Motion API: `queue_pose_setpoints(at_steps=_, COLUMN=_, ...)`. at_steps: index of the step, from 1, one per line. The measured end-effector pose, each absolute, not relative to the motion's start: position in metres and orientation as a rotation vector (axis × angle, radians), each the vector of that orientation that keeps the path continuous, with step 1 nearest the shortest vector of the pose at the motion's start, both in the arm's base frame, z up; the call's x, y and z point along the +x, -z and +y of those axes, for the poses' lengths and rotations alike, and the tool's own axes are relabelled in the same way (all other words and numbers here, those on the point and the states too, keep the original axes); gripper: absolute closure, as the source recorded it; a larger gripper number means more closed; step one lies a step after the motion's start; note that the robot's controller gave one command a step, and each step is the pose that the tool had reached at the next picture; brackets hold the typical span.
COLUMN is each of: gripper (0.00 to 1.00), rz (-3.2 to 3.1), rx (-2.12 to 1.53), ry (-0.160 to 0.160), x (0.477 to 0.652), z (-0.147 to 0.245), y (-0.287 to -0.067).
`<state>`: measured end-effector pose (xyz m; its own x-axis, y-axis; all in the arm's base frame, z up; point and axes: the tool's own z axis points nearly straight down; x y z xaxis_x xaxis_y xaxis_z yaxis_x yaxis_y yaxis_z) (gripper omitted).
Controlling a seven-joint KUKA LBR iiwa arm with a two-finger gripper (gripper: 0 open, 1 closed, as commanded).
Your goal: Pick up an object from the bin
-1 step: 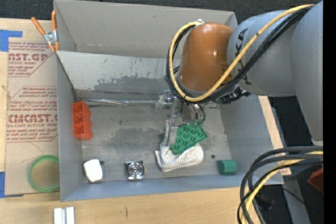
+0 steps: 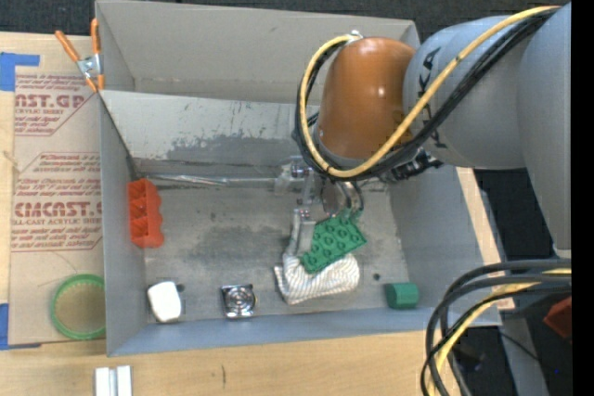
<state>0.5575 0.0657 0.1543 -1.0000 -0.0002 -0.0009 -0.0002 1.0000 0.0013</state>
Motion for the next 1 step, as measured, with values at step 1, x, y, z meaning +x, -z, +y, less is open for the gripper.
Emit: queue_pose_setpoints(at_steps=1, gripper=0.0, rz=3.134, rx=-0.191, ry=-0.006, x=0.5406, z=0.0412, y=-0.153)
